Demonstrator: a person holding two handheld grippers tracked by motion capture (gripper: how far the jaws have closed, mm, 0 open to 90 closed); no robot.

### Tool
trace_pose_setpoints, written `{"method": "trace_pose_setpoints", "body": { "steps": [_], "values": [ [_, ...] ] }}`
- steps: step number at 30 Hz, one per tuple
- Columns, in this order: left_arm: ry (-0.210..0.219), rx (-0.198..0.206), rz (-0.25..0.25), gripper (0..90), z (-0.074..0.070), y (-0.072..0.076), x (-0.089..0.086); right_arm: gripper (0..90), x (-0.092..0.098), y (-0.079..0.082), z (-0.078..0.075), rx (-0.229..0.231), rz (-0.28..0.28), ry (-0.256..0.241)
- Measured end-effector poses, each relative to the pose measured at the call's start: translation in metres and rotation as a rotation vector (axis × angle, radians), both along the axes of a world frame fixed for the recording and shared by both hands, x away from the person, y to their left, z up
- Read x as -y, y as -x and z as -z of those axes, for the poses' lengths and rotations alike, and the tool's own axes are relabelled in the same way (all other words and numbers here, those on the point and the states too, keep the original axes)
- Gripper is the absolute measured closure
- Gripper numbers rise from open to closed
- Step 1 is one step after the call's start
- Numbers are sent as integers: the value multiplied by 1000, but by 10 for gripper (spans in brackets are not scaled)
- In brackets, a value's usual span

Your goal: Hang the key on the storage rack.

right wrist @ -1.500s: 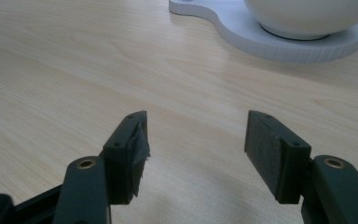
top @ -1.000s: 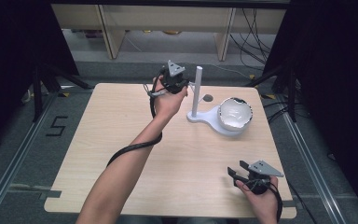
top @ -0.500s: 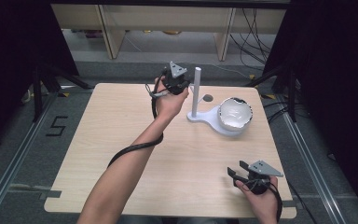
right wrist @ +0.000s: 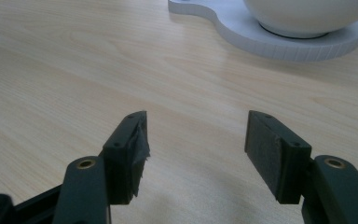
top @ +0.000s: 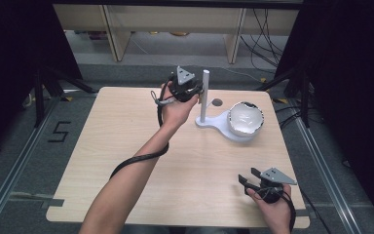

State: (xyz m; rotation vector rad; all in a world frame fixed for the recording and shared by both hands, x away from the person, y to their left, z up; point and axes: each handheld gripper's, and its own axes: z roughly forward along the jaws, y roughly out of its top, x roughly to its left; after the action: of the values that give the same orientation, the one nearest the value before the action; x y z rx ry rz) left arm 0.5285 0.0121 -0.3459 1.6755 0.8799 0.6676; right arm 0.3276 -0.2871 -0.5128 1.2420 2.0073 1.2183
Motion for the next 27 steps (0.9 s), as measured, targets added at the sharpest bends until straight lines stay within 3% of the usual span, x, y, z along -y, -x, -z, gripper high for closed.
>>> {"method": "trace_pose_setpoints", "body": {
  "steps": [4, 8, 10, 11, 13, 16, 21, 25, 27],
  "values": [
    [4, -9, 7, 587, 0, 6, -10, 403, -1, 0, 0, 4, 0, 0],
    [5, -21, 31, 487, 3, 20, -32, 403, -2, 1, -1, 0, 3, 5],
    [-13, -21, 48, 452, 5, 27, -42, 404, -2, 0, 0, 0, -3, -8],
    [-14, -23, 50, 437, 7, 31, -48, 404, -5, 3, -1, -30, 20, -24],
    [-23, -29, 42, 409, 10, 38, -60, 404, -6, 4, -1, -42, 22, -32],
    [-45, -31, 37, 384, 19, 52, -79, 403, -6, 3, -1, -41, 18, -25],
    [-90, -45, 32, 338, 49, 82, -118, 403, -7, 4, -1, -44, 23, -32],
    [-91, -74, -6, 322, 88, 114, -155, 403, -7, 4, -1, -40, 25, -31],
    [-71, -85, -38, 316, 109, 131, -174, 403, -7, 4, -2, -40, 28, -31]
  ]
}}
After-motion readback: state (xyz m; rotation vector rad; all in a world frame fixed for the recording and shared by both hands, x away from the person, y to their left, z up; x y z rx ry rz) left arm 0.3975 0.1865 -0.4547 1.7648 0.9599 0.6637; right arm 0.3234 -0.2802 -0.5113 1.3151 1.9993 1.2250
